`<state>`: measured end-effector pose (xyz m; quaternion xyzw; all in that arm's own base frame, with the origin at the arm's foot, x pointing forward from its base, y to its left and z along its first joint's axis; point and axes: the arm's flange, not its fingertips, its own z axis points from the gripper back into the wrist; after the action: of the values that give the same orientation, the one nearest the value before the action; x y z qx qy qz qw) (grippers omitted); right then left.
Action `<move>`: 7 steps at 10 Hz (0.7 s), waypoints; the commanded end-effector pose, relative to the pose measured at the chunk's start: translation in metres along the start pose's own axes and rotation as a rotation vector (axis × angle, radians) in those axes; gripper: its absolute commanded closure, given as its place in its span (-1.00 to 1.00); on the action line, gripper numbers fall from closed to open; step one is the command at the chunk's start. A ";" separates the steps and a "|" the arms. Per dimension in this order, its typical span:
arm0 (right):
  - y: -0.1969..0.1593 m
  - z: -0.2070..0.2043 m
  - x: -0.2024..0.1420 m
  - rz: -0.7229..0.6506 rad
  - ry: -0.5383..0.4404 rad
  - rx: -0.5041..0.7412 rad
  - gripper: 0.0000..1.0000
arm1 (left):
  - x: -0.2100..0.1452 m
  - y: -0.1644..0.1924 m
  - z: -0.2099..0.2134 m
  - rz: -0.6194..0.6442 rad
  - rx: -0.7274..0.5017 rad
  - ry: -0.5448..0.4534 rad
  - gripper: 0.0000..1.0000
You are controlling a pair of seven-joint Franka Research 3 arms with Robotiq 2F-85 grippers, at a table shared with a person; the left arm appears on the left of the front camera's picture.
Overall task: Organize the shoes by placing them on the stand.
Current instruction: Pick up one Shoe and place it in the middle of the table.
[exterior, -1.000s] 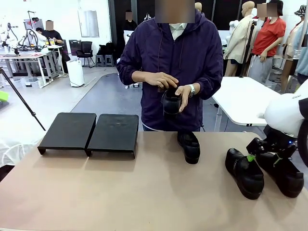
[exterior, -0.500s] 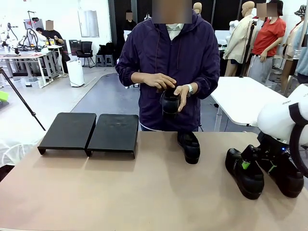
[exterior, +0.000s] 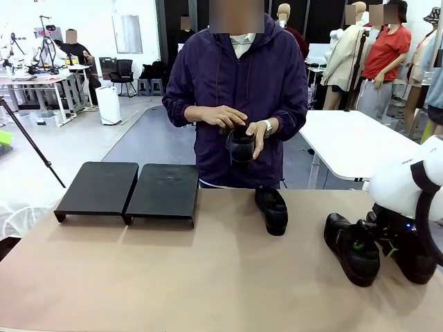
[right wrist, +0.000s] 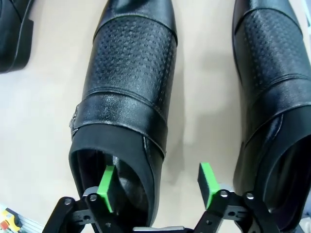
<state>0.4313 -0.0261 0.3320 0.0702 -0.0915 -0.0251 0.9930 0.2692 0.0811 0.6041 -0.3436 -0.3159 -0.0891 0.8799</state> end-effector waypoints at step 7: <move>-0.001 -0.004 0.005 -0.005 -0.037 -0.037 1.00 | 0.001 -0.001 0.000 -0.009 -0.019 -0.006 -1.00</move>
<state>0.4337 -0.0273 0.3300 0.0649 -0.0995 -0.0247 0.9926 0.2692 0.0810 0.6041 -0.3437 -0.3159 -0.0891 0.8799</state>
